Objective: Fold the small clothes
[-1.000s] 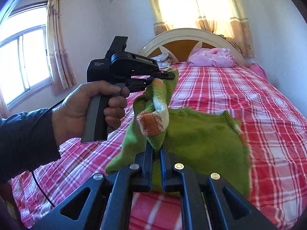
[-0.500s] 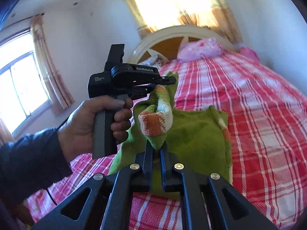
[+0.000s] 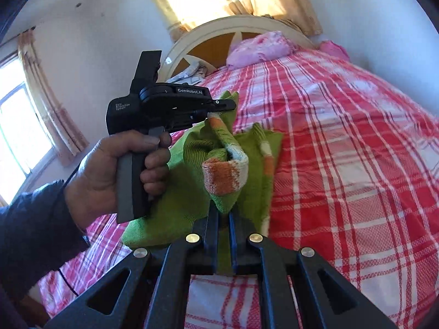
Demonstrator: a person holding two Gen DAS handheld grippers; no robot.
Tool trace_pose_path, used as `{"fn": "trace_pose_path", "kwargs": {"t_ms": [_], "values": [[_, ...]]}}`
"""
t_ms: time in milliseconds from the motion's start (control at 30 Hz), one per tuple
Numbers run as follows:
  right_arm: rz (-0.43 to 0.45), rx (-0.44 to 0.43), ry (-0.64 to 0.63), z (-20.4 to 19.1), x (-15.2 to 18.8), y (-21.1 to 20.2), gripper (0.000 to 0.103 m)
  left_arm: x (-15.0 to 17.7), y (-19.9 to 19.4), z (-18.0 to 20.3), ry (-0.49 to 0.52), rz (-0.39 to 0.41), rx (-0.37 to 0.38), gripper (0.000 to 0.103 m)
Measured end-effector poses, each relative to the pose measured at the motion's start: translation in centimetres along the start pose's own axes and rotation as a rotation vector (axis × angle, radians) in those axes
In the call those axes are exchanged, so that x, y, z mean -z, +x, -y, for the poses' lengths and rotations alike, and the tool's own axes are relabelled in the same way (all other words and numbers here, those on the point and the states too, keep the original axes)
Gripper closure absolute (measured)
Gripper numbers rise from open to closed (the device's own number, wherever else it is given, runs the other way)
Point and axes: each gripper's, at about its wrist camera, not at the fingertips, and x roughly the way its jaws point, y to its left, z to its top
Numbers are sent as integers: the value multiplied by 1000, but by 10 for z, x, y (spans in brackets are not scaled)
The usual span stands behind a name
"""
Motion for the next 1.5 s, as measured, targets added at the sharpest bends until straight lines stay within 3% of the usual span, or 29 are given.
{"fn": "trace_pose_path", "kwargs": {"t_ms": [233,367,533,700,800,1067,1167,1233,1267,1367,1500], "values": [[-79,2,122,19,14,13,97,9,23,17,85,-59,-82,88],[-93,-22,209,34,22,24,97,8,7,24,83,-17,-46,83],[-101,-18,189,34,22,26,97,11,-23,25,93,26,-42,56],[-106,-18,186,34,24,29,97,42,-46,23,200,-4,-159,53],[-104,-21,192,35,25,30,97,63,-61,16,226,-13,-192,53],[-89,-12,168,33,25,29,94,101,-84,4,258,8,-208,48],[-60,34,121,28,21,21,83,112,-96,5,279,42,-203,42],[-16,119,63,24,17,9,40,119,-102,2,282,55,-189,34],[0,128,50,23,17,6,33,121,-103,0,277,57,-186,34],[71,195,9,20,12,-8,32,126,-102,-11,244,47,-186,33],[111,157,-22,5,-1,-10,32,132,-95,-25,215,17,-182,31]]}}
